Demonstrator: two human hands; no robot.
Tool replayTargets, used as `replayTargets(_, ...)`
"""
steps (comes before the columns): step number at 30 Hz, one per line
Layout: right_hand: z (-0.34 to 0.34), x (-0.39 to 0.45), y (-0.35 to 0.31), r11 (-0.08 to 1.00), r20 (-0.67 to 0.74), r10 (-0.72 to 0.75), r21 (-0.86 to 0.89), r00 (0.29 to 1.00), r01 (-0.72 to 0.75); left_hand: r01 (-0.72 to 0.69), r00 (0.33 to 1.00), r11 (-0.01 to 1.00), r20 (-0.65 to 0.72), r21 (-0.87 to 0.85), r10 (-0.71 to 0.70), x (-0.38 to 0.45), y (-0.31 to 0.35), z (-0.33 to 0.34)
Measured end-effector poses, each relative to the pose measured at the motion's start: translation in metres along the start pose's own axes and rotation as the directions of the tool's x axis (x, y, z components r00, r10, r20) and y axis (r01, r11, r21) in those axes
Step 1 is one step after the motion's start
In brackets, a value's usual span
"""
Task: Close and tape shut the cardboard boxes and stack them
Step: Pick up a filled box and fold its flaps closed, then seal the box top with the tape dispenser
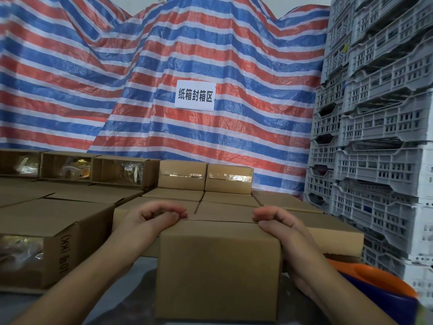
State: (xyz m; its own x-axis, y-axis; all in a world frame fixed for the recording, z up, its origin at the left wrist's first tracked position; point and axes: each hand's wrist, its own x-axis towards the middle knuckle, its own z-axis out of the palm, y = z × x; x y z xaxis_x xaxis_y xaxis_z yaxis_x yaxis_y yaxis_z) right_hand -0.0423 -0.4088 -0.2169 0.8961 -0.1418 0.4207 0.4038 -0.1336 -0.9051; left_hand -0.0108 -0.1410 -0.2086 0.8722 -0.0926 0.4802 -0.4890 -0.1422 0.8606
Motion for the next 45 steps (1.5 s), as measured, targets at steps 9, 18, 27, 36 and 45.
replayTargets(9,0.004,-0.003,-0.004,1.0,-0.017,0.003,-0.025,1.0,-0.004,-0.125,0.987,0.851,0.154,0.51,0.052,0.008,0.051,0.009)
replayTargets(18,0.005,-0.007,-0.008,1.0,-0.013,0.009,0.012,1.0,-0.009,-0.466,0.837,0.397,0.54,0.79,-0.092,-0.008,0.065,0.072)
replayTargets(27,-0.009,-0.002,-0.022,0.992,0.054,-0.004,-0.124,0.999,0.011,-0.462,0.844,0.37,0.528,0.806,-0.096,-0.009,0.061,0.071)
replayTargets(36,-0.094,-0.027,-0.025,0.044,-0.054,-0.073,-0.998,0.996,-0.051,-0.462,0.848,0.406,0.526,0.788,-0.057,-0.009,0.055,0.067)
replayTargets(45,-0.101,-0.057,0.005,-0.045,-0.237,-0.043,-0.97,0.971,-0.238,-0.488,0.839,0.392,0.543,0.78,-0.037,-0.019,0.059,0.06)
